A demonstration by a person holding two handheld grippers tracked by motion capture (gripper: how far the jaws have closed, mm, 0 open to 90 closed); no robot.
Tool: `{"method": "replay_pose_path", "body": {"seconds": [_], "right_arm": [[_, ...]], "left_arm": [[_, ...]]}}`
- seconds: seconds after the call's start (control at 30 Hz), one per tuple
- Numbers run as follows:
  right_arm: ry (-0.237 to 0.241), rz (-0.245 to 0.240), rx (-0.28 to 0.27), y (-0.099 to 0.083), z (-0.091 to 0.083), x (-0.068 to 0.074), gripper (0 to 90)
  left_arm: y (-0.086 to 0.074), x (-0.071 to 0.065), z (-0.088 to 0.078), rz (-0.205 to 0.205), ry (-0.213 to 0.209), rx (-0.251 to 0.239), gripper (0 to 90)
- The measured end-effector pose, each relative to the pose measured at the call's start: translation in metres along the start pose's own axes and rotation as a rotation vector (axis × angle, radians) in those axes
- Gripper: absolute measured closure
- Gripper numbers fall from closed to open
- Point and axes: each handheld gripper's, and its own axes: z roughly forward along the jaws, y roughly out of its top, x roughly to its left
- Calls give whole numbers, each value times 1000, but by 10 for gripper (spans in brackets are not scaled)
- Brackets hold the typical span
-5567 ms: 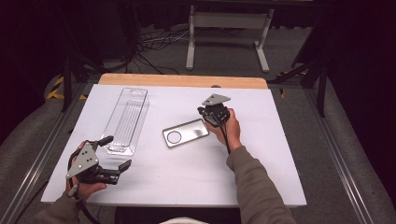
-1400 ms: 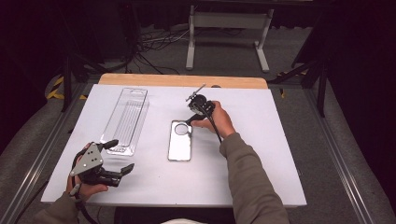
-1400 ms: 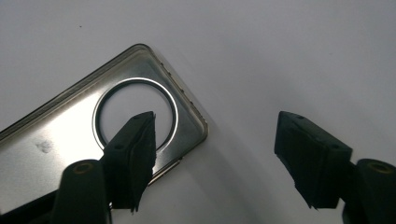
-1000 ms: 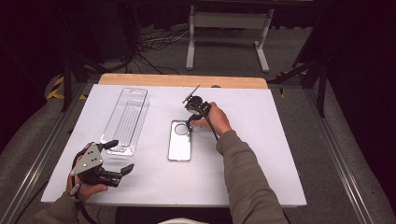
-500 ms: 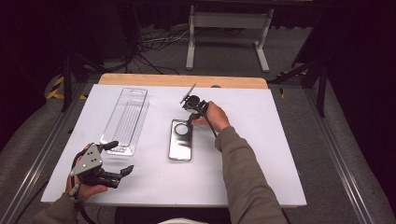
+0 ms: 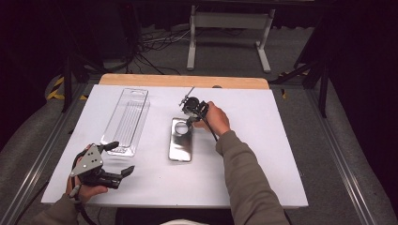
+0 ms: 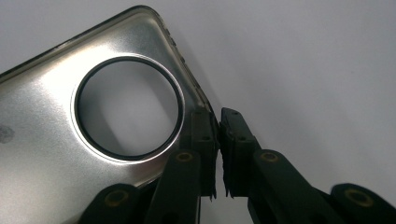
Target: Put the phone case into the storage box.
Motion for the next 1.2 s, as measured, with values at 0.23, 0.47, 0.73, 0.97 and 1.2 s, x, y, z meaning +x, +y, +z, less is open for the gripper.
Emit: {"method": "replay_pose_path", "body": {"seconds": [0.23, 0.47, 0.73, 0.97, 1.2], "right_arm": [[-106, -39, -122, -5, -30, 17, 859], [-215, -85, -234, -18, -58, 36, 861], [-288, -103, -305, -31, -80, 52, 862], [-385, -147, -326, -33, -91, 71, 861], [-449, -199, -371, -31, -98, 92, 861]], "left_arm": [[4, 1, 0, -19, 21, -11, 65], [18, 3, 3, -31, 28, -40, 85], [49, 7, 26, -23, -8, -28, 91], [71, 8, 49, -29, -13, -19, 105], [87, 10, 67, -49, 1, -31, 148]]}}
